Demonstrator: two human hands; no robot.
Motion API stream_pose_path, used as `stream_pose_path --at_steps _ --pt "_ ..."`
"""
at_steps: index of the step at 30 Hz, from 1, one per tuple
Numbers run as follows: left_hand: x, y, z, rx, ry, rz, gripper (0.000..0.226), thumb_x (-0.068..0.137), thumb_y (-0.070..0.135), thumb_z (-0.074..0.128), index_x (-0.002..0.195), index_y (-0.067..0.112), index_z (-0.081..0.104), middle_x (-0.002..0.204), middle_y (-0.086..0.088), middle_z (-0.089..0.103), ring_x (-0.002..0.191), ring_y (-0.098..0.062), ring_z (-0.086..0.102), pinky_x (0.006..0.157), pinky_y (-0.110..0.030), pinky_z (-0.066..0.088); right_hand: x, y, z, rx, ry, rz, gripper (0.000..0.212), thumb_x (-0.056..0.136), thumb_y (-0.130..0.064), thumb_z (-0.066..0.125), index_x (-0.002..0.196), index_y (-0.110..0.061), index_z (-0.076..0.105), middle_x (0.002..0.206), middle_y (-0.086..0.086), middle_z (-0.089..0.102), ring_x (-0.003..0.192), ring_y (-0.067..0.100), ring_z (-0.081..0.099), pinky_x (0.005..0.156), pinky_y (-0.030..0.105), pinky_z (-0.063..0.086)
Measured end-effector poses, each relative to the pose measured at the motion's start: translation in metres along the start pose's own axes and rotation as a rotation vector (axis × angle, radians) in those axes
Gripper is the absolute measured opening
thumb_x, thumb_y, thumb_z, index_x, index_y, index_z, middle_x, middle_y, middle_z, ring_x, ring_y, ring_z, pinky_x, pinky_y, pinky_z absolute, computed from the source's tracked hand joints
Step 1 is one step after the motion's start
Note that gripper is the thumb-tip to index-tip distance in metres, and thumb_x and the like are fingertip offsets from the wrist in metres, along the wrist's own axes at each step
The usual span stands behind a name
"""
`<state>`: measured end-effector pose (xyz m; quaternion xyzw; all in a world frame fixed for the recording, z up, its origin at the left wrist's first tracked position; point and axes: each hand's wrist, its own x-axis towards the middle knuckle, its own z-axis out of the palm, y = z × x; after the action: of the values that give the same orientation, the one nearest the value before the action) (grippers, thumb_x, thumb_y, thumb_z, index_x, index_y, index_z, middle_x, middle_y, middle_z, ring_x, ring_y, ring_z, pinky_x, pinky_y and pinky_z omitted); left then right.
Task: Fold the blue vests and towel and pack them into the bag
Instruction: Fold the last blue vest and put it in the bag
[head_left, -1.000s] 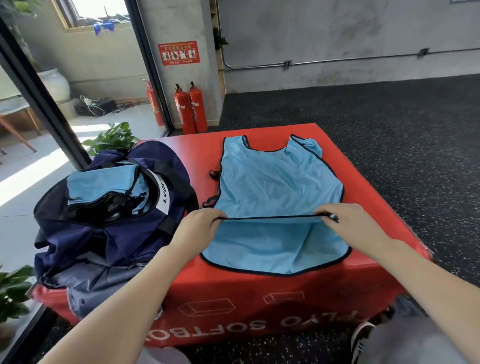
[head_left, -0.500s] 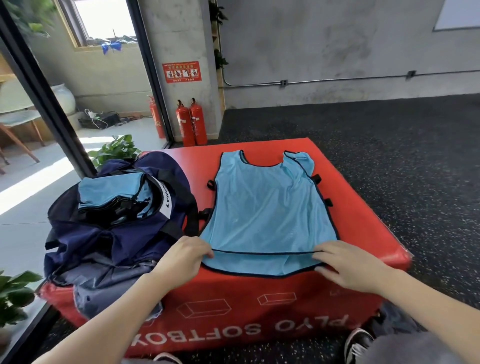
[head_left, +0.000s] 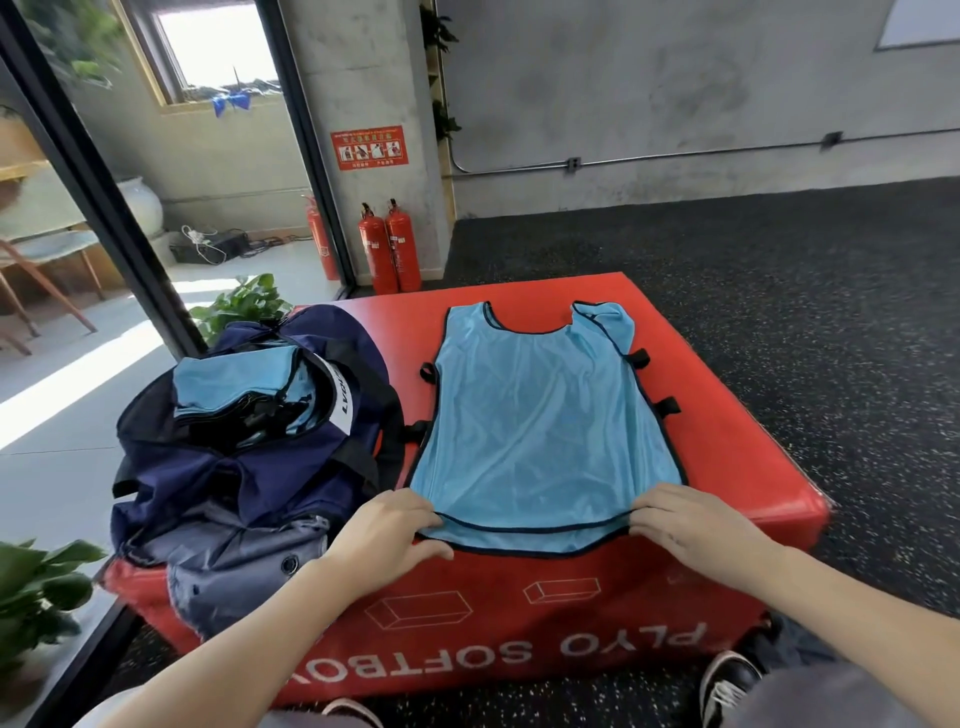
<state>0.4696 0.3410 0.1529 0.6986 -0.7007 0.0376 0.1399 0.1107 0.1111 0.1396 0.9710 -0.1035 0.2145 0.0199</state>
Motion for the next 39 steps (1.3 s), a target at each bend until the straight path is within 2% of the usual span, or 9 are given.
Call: stream_pose_path --at_steps 4,7,9,11,15,19,25,35,39 --pt "-0.003 0.0 0.004 0.039 0.098 0.117 0.033 0.1 0.046 0.05 0.097 0.026 0.076 0.093 0.015 0.069 0.09 -0.006 0.061 0.082 -0.028 0.053 0.002 -0.001 0.003 -0.045 -0.019 0.021 0.026 0.105 -0.034 0.043 0.096 -0.02 0.064 0.095 -0.008 0.058 0.085 0.011 0.057 0.075 0.028 0.052" --pt "-0.006 -0.002 0.008 0.064 0.114 0.135 0.028 0.1 0.032 0.046 0.102 0.022 0.072 0.097 0.01 0.068 0.092 -0.01 0.06 0.084 -0.027 0.049 0.002 0.008 -0.002 -0.139 -0.061 -0.035 0.006 0.094 -0.018 0.062 0.099 -0.018 0.061 0.094 -0.005 0.056 0.08 0.014 0.056 0.07 0.031 0.053" --pt "-0.007 -0.006 0.009 0.054 0.162 0.116 0.028 0.094 0.021 0.045 0.104 0.019 0.071 0.101 0.007 0.066 0.096 -0.011 0.058 0.087 -0.025 0.044 0.0 0.016 -0.007 -0.219 -0.147 -0.077 0.029 0.077 -0.007 0.076 0.1 -0.019 0.063 0.093 -0.003 0.055 0.076 0.017 0.057 0.065 0.031 0.052" --pt "-0.002 -0.01 0.004 0.047 0.21 0.09 0.029 0.09 0.015 0.044 0.1 0.015 0.071 0.104 0.006 0.063 0.096 -0.011 0.055 0.085 -0.026 0.042 0.001 0.022 -0.016 -0.264 -0.151 -0.056 0.028 0.071 -0.008 0.08 0.09 -0.019 0.063 0.086 -0.002 0.053 0.069 0.019 0.055 0.057 0.032 0.048" --pt "0.026 -0.013 -0.028 -0.01 0.319 -0.004 0.033 0.086 0.015 0.043 0.095 0.01 0.075 0.097 0.0 0.068 0.09 -0.014 0.05 0.082 -0.033 0.046 0.017 0.036 -0.04 -0.305 -0.08 0.052 0.026 0.064 -0.014 0.089 0.071 -0.019 0.064 0.075 -0.001 0.054 0.062 0.02 0.057 0.052 0.034 0.049" --pt "0.072 -0.004 -0.098 -0.02 0.391 -0.182 0.031 0.085 0.013 0.049 0.098 0.015 0.077 0.094 0.0 0.073 0.092 -0.025 0.06 0.086 -0.042 0.051 0.046 0.053 -0.087 -0.092 0.143 0.393 0.012 0.077 -0.006 0.079 0.087 -0.012 0.074 0.088 0.002 0.064 0.083 0.028 0.067 0.076 0.038 0.053" --pt "0.14 0.044 -0.243 -0.235 0.65 -0.354 0.024 0.094 0.009 0.057 0.108 0.014 0.077 0.108 -0.003 0.073 0.104 -0.023 0.064 0.091 -0.029 0.043 0.117 0.044 -0.224 0.201 0.512 0.652 0.014 0.09 -0.009 0.069 0.102 -0.006 0.076 0.103 0.011 0.07 0.101 0.027 0.063 0.088 0.031 0.043" --pt "0.134 0.106 -0.446 -0.329 0.834 -0.272 0.017 0.093 0.025 0.068 0.092 0.012 0.078 0.085 -0.014 0.073 0.074 -0.026 0.063 0.069 -0.034 0.049 0.166 0.015 -0.43 0.399 0.759 0.529 0.022 0.092 -0.028 0.072 0.104 -0.01 0.078 0.088 0.004 0.075 0.08 0.023 0.067 0.075 0.03 0.048" --pt "0.123 0.111 -0.497 -0.444 0.782 -0.23 0.017 0.089 0.023 0.073 0.079 0.01 0.075 0.071 -0.009 0.065 0.067 -0.019 0.053 0.066 -0.031 0.043 0.169 -0.001 -0.483 0.381 0.757 0.482 0.023 0.088 -0.025 0.077 0.105 -0.01 0.077 0.083 -0.009 0.07 0.074 0.0 0.06 0.069 0.011 0.042"
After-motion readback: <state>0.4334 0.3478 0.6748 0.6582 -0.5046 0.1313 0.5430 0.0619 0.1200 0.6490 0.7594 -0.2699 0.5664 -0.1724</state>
